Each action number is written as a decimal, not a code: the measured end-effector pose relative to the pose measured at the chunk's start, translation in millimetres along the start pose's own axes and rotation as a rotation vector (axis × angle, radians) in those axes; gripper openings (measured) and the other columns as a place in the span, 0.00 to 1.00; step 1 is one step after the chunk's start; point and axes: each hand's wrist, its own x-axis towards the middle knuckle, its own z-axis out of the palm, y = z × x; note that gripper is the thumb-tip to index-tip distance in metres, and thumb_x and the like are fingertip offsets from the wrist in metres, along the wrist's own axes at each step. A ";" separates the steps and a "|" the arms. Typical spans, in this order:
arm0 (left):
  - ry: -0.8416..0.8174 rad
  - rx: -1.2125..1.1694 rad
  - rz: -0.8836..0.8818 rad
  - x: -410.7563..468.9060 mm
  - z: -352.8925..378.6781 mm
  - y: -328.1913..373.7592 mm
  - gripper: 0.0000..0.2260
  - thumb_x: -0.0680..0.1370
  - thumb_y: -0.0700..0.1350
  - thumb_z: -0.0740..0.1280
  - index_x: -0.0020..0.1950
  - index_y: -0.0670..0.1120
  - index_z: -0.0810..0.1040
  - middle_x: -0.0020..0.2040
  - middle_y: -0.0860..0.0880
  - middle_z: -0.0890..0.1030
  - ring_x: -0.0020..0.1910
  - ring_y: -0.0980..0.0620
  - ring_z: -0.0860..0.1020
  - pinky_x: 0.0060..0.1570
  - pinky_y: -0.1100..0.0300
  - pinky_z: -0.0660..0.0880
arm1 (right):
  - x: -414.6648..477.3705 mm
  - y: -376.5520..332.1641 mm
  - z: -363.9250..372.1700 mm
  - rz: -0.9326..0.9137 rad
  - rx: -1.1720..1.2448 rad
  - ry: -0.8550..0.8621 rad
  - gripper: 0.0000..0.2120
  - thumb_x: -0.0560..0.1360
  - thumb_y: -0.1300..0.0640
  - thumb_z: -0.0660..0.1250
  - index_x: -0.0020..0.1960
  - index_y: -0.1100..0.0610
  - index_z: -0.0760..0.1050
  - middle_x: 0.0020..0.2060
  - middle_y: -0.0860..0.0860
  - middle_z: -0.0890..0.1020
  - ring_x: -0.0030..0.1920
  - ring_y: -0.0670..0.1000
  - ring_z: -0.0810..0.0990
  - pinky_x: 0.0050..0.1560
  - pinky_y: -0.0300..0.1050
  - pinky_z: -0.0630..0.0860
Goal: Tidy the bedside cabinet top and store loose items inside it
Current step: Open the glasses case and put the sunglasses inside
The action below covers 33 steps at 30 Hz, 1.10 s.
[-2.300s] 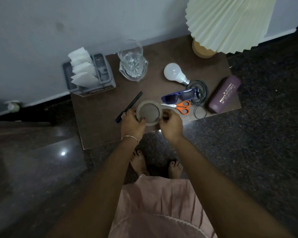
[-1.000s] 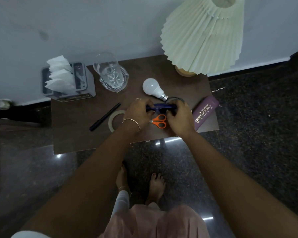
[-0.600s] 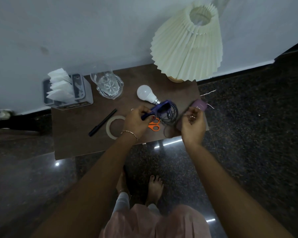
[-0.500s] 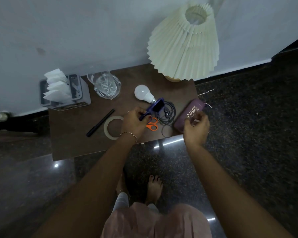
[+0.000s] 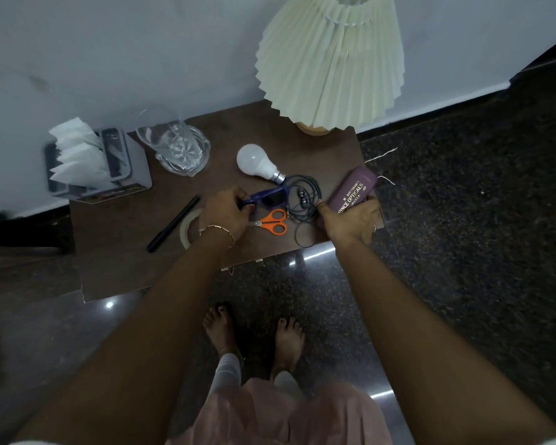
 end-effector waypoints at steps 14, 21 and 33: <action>0.002 0.109 0.056 15.9 -1.3 5.9 0.10 0.72 0.46 0.67 0.52 0.45 0.80 0.50 0.41 0.82 0.54 0.41 0.77 0.54 0.49 0.75 | 8.1 -5.6 -5.6 -0.031 0.221 -0.048 0.33 0.61 0.53 0.75 0.63 0.61 0.68 0.58 0.59 0.77 0.57 0.58 0.77 0.58 0.48 0.74; 0.165 -0.174 0.148 -8.2 6.9 45.0 0.10 0.73 0.40 0.66 0.54 0.41 0.80 0.49 0.41 0.83 0.47 0.47 0.79 0.47 0.62 0.75 | -11.5 -7.1 -24.6 -0.054 0.443 -0.367 0.24 0.68 0.60 0.75 0.61 0.57 0.72 0.46 0.48 0.81 0.44 0.45 0.81 0.39 0.38 0.78; -0.302 -1.432 -0.320 -64.1 9.3 75.5 0.17 0.81 0.48 0.59 0.60 0.36 0.76 0.56 0.37 0.80 0.54 0.42 0.79 0.61 0.46 0.75 | -45.4 -23.6 -40.4 -0.070 0.485 -0.706 0.32 0.57 0.50 0.81 0.57 0.60 0.78 0.48 0.55 0.85 0.49 0.53 0.84 0.49 0.46 0.80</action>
